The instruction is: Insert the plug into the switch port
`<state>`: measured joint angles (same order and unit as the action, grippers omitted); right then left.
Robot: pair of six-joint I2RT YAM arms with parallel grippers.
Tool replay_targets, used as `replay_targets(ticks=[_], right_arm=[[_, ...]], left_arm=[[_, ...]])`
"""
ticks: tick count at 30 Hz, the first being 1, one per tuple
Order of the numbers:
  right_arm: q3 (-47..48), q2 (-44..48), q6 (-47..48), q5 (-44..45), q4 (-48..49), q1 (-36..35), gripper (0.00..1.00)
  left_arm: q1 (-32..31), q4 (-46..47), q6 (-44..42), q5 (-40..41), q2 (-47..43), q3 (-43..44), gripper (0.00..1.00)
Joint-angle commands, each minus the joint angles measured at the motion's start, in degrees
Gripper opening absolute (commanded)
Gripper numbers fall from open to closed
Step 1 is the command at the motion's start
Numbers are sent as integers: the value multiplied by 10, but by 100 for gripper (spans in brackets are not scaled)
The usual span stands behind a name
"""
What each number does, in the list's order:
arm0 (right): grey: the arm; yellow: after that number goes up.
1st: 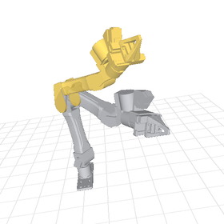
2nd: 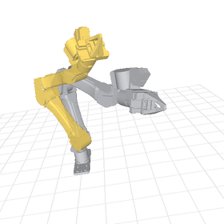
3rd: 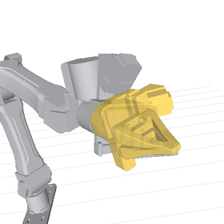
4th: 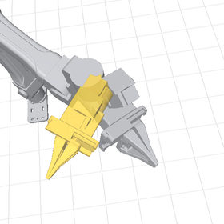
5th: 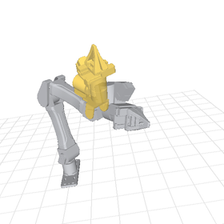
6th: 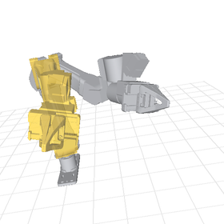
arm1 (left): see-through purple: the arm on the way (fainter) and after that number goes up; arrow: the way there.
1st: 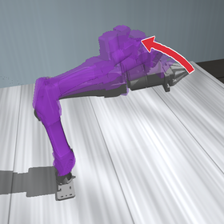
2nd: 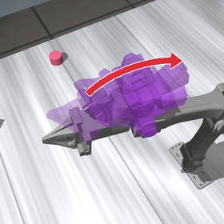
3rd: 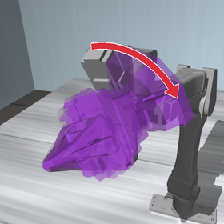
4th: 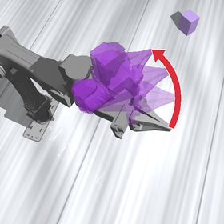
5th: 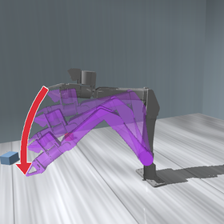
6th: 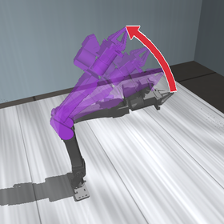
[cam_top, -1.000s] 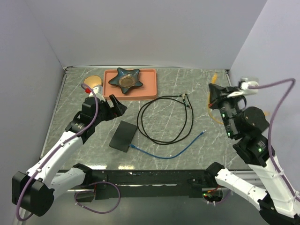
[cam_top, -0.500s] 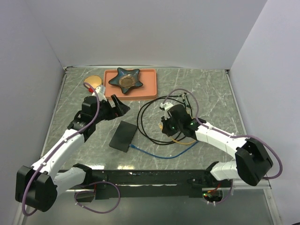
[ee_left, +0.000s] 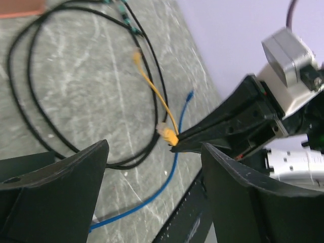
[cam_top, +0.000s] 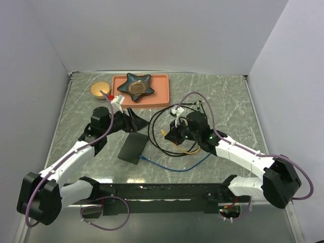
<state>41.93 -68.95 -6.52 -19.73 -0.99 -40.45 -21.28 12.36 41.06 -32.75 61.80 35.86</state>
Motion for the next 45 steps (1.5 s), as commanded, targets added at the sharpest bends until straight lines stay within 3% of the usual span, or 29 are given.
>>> replay_targets(ticks=[1, 11, 17, 26, 32, 39, 45], right_arm=[[3, 20, 8, -25, 34, -9, 0], [18, 35, 6, 42, -6, -22, 0], [40, 36, 12, 188, -35, -74, 0], [80, 0, 44, 515, -55, -185, 0], [106, -43, 51, 646, -71, -230, 0], [112, -67, 78, 716, -54, -264, 0], [116, -69, 74, 721, -49, -278, 0]], left_arm=[[-44, 41, -28, -26, 20, 24, 80], [-72, -37, -12, 80, 53, 76, 77], [-88, -31, 26, 121, 55, 87, 79], [-104, -49, 62, 136, 75, 116, 78], [-132, -50, 90, 150, 101, 139, 76], [-155, -55, 101, 157, 136, 164, 75], [-172, -35, 110, 163, 158, 172, 70]])
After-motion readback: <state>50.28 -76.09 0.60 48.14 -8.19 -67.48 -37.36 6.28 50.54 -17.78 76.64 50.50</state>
